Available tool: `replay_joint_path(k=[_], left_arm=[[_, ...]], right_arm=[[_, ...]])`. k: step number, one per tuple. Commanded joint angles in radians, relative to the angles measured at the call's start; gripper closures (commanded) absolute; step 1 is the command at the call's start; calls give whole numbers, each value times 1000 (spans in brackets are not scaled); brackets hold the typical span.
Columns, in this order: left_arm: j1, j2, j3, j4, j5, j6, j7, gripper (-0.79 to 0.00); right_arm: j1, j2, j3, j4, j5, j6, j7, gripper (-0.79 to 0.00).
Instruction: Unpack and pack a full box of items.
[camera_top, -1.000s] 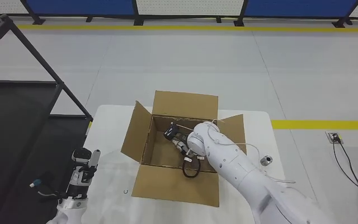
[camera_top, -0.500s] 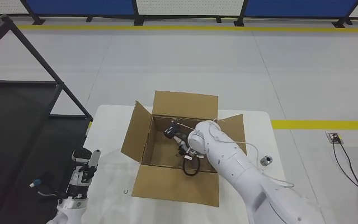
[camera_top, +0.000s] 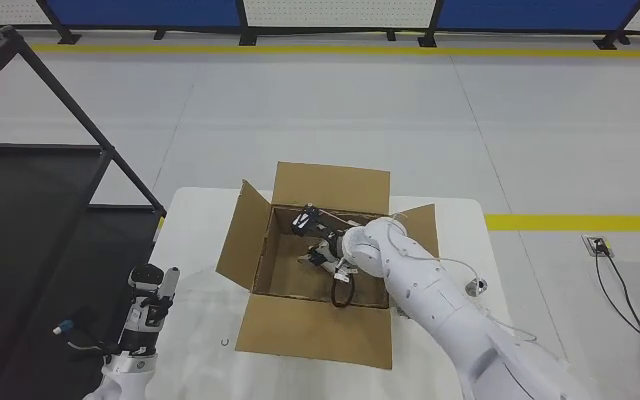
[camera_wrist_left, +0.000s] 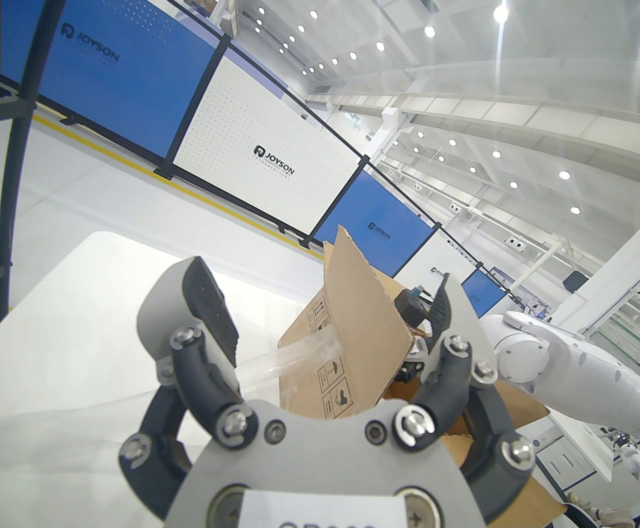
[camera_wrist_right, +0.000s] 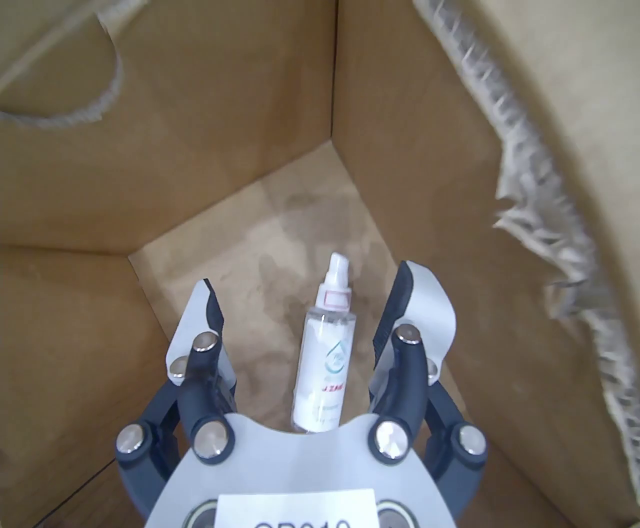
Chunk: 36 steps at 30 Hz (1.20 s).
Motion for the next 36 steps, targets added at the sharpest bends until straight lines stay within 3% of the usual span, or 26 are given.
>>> replay_joint_path(k=[1,6,11,17,28,36], left_arm=[[0,0,0,0,0,0,0,-785],[0,0,0,0,0,0,0,-785],[0,0,0,0,0,0,0,-785],[0,0,0,0,0,0,0,-785],[0,0,0,0,0,0,0,-785],[0,0,0,0,0,0,0,-785]], right_arm=[[-36,38,32,-92,-32,-2,-36,-757],[-163,141,156,-376,-124,53,-27,-757],[-365,244,358,-752,-214,76,54,-785],[-610,318,591,-1080,-266,40,88,-785],[-1080,389,993,-1406,-311,-39,-122,-785],[-1362,409,1238,-1408,-289,-140,-368,-785]])
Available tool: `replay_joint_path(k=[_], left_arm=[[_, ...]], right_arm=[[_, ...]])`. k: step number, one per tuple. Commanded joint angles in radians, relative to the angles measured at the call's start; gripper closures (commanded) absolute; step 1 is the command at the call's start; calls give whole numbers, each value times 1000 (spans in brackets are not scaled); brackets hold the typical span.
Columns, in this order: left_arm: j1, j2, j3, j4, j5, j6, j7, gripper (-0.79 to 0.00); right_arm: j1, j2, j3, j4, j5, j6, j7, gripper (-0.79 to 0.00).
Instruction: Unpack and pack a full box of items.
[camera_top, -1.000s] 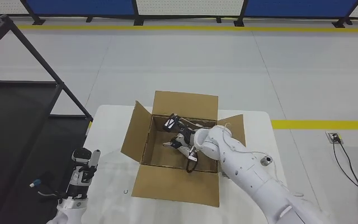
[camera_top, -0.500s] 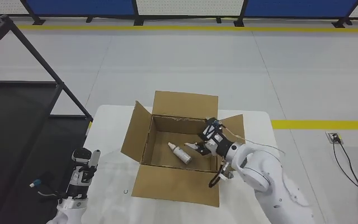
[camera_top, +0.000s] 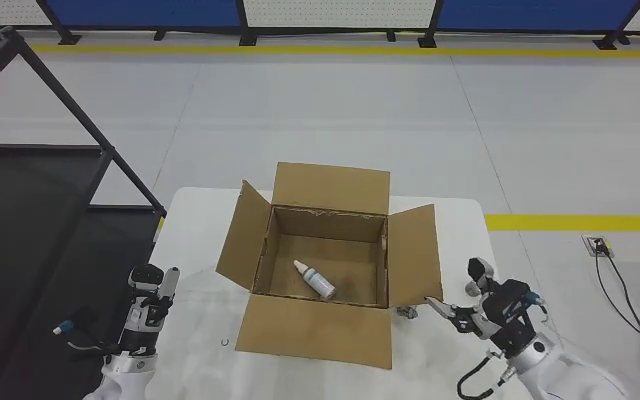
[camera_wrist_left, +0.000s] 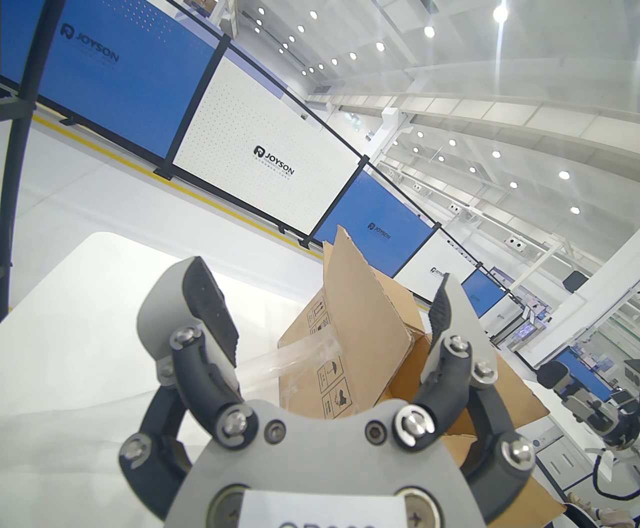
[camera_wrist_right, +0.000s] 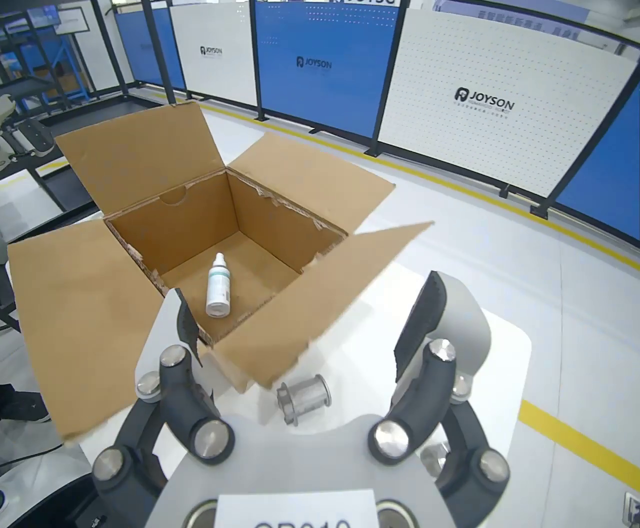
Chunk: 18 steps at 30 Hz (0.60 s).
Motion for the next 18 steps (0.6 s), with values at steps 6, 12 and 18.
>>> replay_joint_path(k=[6,12,18], left_arm=[[0,0,0,0,0,0,0,-785],[0,0,0,0,0,0,0,-785],[0,0,0,0,0,0,0,-785]], right_arm=[[-41,16,64,138,-18,-173,-82,-785],[158,32,-21,395,-27,-333,29,-785],[349,40,-123,626,-73,-428,81,-785]])
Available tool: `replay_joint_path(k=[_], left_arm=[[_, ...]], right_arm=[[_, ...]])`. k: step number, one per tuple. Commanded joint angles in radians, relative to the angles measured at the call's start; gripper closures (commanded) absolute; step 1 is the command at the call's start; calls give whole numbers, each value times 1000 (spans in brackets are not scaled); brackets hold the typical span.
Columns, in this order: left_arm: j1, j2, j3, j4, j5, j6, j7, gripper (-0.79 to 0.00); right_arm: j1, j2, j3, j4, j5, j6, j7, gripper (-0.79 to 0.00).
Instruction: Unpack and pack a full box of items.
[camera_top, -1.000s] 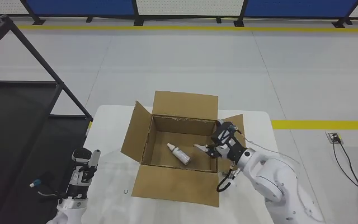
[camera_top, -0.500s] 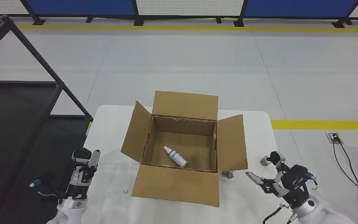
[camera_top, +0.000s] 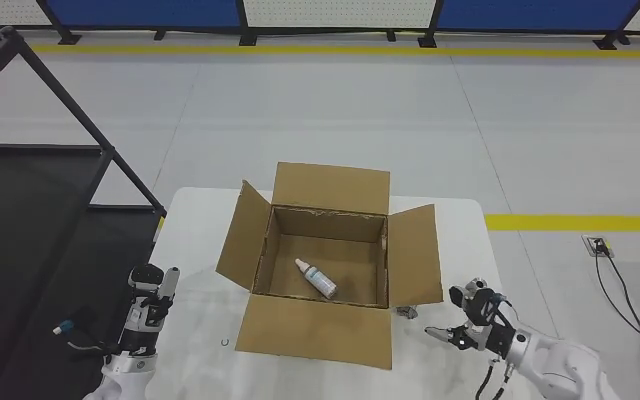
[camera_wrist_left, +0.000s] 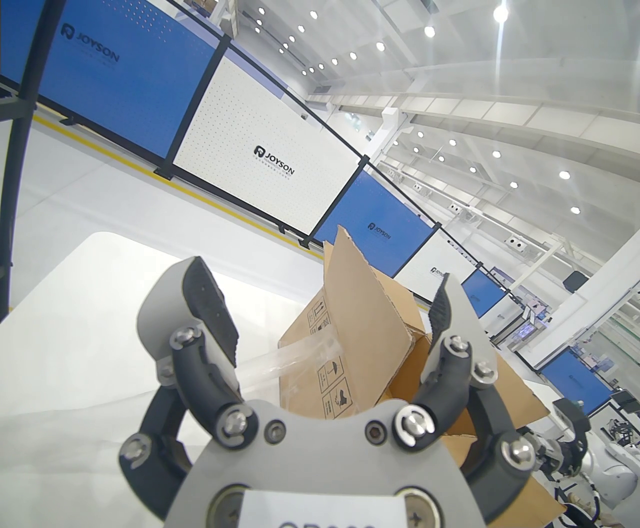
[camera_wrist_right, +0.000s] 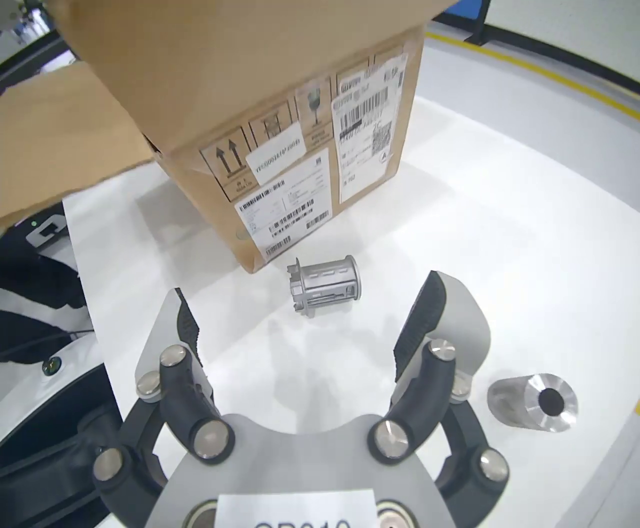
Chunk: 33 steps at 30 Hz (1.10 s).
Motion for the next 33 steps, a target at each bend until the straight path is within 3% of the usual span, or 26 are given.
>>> replay_joint_path(k=[1,11,33], left_arm=[[0,0,0,0,0,0,0,-785],[0,0,0,0,0,0,0,-785],[0,0,0,0,0,0,0,-785]], right_arm=[[56,2,-35,64,-22,-3,4,-785],[228,38,-226,263,-159,-3,-116,-785],[231,44,-273,243,-174,34,-111,-785]])
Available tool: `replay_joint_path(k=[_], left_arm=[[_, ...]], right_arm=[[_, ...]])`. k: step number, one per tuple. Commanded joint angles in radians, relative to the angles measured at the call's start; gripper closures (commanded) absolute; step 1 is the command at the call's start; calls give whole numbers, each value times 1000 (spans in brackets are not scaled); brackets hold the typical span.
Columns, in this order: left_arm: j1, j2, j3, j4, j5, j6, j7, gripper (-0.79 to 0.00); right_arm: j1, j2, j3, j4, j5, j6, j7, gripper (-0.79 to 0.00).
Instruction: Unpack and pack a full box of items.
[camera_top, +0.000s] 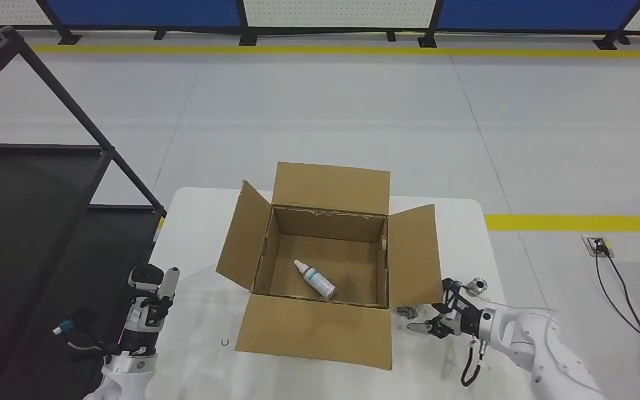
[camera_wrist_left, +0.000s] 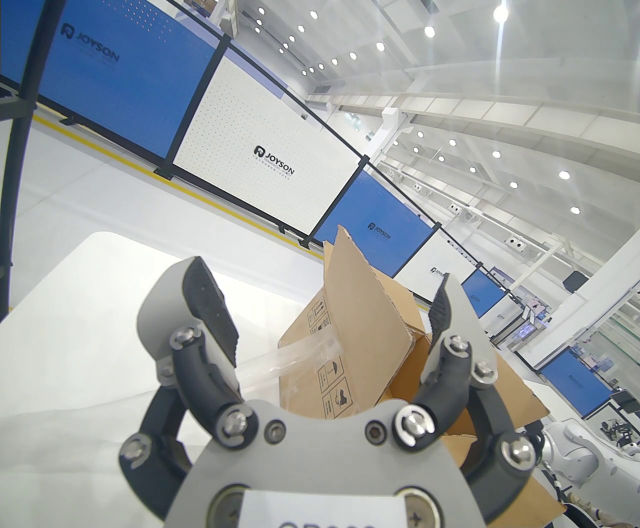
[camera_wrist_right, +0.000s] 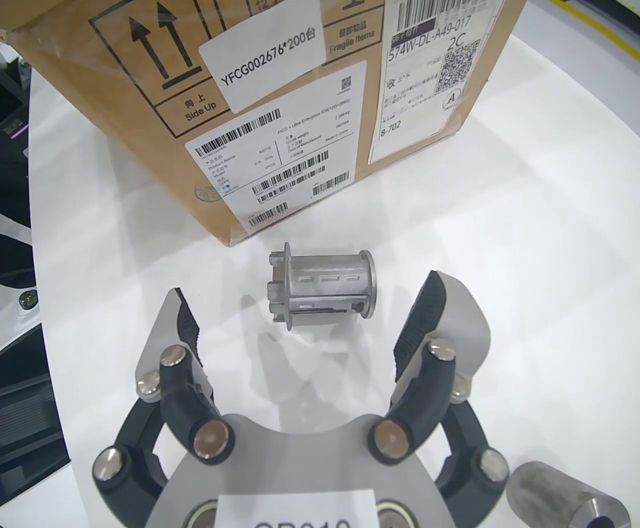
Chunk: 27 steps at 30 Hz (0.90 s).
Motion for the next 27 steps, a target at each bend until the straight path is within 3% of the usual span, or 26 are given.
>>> replay_joint_path(k=[1,9,15,16,18,19,20,24,26,27], left_arm=[[0,0,0,0,0,0,0,-785],[0,0,0,0,0,0,0,-785],[0,0,0,0,0,0,0,-785],[0,0,0,0,0,0,0,-785],[0,0,0,0,0,0,0,-785],[0,0,0,0,0,0,0,-785],[0,0,0,0,0,0,0,-785],[0,0,0,0,0,0,0,-785],[0,0,0,0,0,0,0,-785],[0,0,0,0,0,0,0,-785]], right_arm=[[8,-1,-13,8,-4,8,1,-785],[40,-6,-47,54,-12,78,-13,-785],[78,-11,-86,93,-18,76,-7,-785],[82,-11,-90,100,-17,74,-11,-739],[92,-12,-98,112,-18,76,-17,-576],[97,-13,-102,119,-18,77,-20,-446],[101,-13,-105,125,-18,77,-20,-382],[116,-13,-115,141,-18,75,-22,-292],[120,-12,-116,144,-17,73,-25,-197],[120,-10,-115,145,-17,73,-26,-197]])
